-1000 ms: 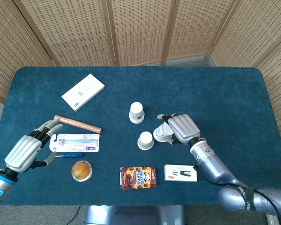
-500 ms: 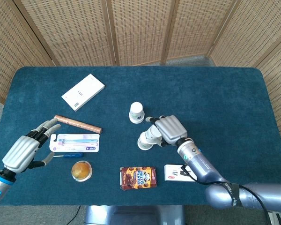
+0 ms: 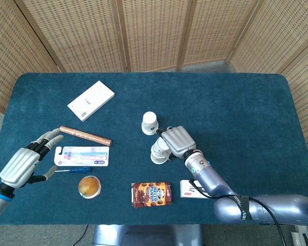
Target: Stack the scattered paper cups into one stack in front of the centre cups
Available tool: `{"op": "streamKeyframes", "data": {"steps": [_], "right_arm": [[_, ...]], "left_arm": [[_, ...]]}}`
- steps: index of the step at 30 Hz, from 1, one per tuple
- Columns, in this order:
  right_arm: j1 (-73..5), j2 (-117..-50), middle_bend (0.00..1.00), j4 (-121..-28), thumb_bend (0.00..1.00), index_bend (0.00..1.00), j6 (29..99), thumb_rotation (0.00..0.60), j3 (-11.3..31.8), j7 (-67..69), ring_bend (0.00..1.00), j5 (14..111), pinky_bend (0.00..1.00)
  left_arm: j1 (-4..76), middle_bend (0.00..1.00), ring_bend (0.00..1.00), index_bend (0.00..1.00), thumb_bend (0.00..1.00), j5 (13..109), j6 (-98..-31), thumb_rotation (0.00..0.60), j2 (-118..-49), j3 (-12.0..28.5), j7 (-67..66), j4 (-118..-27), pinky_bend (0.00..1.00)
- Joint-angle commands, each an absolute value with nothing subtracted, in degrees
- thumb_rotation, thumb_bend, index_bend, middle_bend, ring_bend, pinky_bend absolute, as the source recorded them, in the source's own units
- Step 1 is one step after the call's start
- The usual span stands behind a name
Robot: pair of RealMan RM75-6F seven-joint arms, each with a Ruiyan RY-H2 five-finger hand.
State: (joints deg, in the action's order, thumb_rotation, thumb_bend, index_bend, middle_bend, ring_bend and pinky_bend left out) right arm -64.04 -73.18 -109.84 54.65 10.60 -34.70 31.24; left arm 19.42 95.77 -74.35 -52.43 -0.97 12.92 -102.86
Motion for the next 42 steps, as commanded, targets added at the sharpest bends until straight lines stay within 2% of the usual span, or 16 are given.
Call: {"op": "streamKeyframes", "data": {"steps": [1,18,28,42], "right_arm": [[-64.25,-73.31,0.38,-109.64,0.36,0.18,54.65,0.600,10.33,-34.72,0.32,31.05,0.60],[-65.47,-74.66,0.37,-109.88,0.35,0.13,55.57,0.600,8.65,-35.55,0.27,30.24,0.60],[-66.89,-75.92,0.27,-109.20,0.35,0.02,55.91,0.600,8.03,-37.20,0.20,27.98,0.60],[-64.65,-72.77,0.26,-112.28,0.35,0.02,60.51,0.600,6.63,-37.01,0.20,29.30,0.60]], "left_arm": [[19.47,0.00,0.00,0.00,0.46,95.90,-74.33,0.600,-52.54,-1.00,13.13,-102.67,0.24],[19.46,0.00,0.00,0.00,0.46,96.82,-74.74,0.600,-52.85,-1.26,13.76,-102.09,0.24],[19.21,0.00,0.00,0.00,0.46,97.15,-75.40,0.600,-52.82,-1.45,14.66,-101.45,0.24],[18.65,0.00,0.00,0.00,0.46,97.99,-76.55,0.600,-52.86,-1.85,14.35,-101.27,0.24]]}}
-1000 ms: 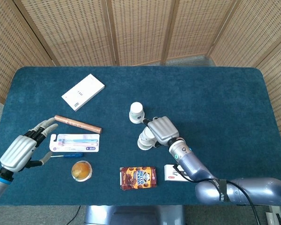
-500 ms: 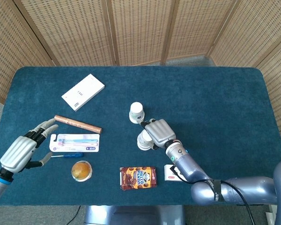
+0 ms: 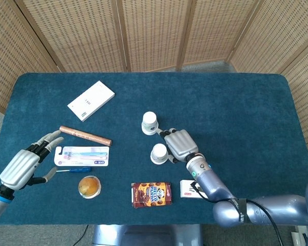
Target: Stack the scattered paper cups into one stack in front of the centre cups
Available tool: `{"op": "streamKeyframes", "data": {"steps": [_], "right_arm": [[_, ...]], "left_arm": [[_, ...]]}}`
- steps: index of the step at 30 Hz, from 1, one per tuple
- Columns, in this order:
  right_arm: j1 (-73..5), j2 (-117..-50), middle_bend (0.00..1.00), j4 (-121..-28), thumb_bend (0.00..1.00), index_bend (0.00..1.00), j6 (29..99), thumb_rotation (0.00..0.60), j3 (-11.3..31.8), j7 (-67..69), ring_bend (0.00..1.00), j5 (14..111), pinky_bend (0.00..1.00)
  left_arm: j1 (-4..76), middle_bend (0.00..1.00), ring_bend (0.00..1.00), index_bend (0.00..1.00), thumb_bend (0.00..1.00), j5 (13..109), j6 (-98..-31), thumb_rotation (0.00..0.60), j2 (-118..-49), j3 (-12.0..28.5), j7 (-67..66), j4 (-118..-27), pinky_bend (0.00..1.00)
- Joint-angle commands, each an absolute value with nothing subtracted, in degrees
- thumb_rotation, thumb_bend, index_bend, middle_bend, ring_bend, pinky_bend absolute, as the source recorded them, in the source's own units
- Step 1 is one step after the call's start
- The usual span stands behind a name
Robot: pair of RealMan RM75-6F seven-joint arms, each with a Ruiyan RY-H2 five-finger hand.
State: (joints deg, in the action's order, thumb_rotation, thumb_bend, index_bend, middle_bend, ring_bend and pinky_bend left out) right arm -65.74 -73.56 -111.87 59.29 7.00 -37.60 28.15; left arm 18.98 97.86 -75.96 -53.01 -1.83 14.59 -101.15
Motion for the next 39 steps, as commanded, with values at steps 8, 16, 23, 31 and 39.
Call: {"op": "streamKeyframes", "data": {"steps": [8,16,23,31,39], "right_arm": [[-57.92,-69.63,0.26,-112.17,0.37,0.02,66.15,0.600,5.47,-31.70,0.17,37.29,0.58],[-47.69,-67.81,0.25,-107.85,0.40,0.02,74.48,0.600,2.61,-23.62,0.10,51.69,0.50],[-39.04,-66.73,0.20,-103.61,0.42,0.01,80.66,0.600,0.41,-19.97,0.03,57.26,0.42],[-31.60,-65.82,0.19,-100.36,0.42,0.01,84.39,0.600,-0.44,-18.15,0.01,59.47,0.39],[-27.18,-65.42,0.19,-98.81,0.42,0.01,85.10,0.600,0.40,-17.01,0.01,61.82,0.39]], "left_arm": [[16.82,0.00,0.00,0.00,0.46,96.99,-77.82,0.600,-52.52,-2.61,13.94,-100.89,0.21],[14.79,0.00,0.00,0.00,0.46,95.71,-78.83,0.600,-53.48,-3.50,15.22,-98.81,0.19],[12.37,0.00,0.00,0.00,0.46,94.26,-80.93,0.600,-55.15,-3.68,14.24,-96.40,0.17],[9.81,0.00,0.00,0.00,0.46,92.46,-83.36,0.600,-57.77,-3.30,12.18,-93.37,0.15],[7.62,0.00,0.00,0.00,0.46,91.89,-85.62,0.600,-58.51,-3.23,11.68,-92.08,0.15]]}}
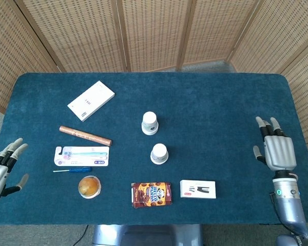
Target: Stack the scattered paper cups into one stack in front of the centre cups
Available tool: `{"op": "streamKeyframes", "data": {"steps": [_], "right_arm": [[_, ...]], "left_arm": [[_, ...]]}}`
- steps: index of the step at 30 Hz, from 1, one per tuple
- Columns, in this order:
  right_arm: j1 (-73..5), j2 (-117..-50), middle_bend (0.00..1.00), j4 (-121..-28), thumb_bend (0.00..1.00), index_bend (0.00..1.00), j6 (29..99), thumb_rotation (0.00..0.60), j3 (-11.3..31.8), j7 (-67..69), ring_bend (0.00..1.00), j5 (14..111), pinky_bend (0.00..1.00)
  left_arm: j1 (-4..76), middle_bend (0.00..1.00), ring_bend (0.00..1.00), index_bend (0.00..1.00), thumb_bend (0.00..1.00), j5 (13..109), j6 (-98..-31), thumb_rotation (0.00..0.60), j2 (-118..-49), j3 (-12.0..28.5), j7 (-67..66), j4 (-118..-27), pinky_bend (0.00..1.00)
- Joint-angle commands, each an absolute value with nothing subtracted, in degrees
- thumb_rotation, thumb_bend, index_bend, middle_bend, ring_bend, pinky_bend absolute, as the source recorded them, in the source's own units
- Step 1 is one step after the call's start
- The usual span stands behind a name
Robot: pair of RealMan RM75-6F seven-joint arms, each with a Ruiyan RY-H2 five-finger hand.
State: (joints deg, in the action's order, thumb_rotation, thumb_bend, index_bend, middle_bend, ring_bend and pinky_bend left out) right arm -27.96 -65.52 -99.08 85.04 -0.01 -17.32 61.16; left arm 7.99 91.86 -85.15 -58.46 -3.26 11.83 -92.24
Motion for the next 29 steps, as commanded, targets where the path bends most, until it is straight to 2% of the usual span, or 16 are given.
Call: {"op": "streamKeyframes", "data": {"steps": [1,11,29], "right_arm": [[-26.85,-65.42,0.19,-98.77,0.42,0.01,85.14,0.600,0.57,-16.98,0.00,62.13,0.39],[-24.13,-65.78,0.18,-98.52,0.41,0.00,84.36,0.600,2.85,-16.40,0.00,64.33,0.39],[-21.42,-66.49,0.18,-97.01,0.42,0.00,81.13,0.600,6.18,-16.35,0.00,64.57,0.39]], "left_arm": [[7.45,0.00,0.00,0.00,0.46,91.95,-85.84,0.600,-58.47,-3.23,11.73,-92.10,0.15],[6.59,0.00,0.00,0.00,0.46,92.52,-86.72,0.600,-57.71,-3.02,12.31,-92.66,0.14],[7.75,0.00,0.00,0.00,0.46,91.89,-83.74,0.600,-58.66,-2.14,12.36,-92.29,0.14]]}}
